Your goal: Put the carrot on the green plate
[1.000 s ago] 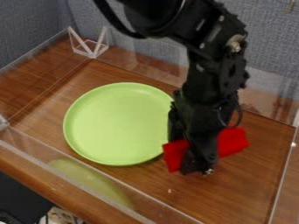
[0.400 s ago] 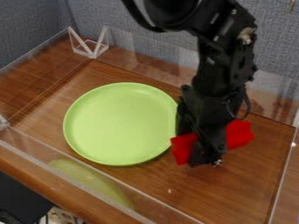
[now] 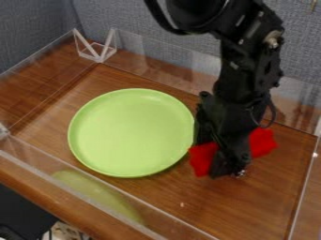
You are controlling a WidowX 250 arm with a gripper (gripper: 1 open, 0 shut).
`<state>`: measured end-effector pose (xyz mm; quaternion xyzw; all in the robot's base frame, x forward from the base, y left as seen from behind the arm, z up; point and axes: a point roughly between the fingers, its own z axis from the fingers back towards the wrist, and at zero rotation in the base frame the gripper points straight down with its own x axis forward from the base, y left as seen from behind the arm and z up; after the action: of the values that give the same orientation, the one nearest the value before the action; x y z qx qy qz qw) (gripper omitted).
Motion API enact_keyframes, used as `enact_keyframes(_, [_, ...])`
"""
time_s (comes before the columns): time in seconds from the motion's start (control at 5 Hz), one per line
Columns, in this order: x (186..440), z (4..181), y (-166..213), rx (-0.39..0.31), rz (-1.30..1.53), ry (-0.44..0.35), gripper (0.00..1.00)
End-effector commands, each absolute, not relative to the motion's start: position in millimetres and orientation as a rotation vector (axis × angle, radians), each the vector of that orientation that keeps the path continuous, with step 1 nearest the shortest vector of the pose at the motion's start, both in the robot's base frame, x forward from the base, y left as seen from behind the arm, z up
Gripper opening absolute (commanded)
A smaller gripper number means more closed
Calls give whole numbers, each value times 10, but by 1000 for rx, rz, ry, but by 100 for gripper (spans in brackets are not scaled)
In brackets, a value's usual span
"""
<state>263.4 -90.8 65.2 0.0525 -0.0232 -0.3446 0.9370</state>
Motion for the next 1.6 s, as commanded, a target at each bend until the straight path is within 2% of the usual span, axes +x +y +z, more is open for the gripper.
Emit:
enact_keyframes(0.0, [2655, 824, -916, 113, -646, -102, 0])
enact_keyframes(0.6, [2707, 664, -704, 117, -624, -126, 0])
enact_keyframes(1.0, [2583, 702, -867, 125, -680, -151, 0])
enact_keyframes(1.4, [2548, 787, -700, 141, -622, -174, 0])
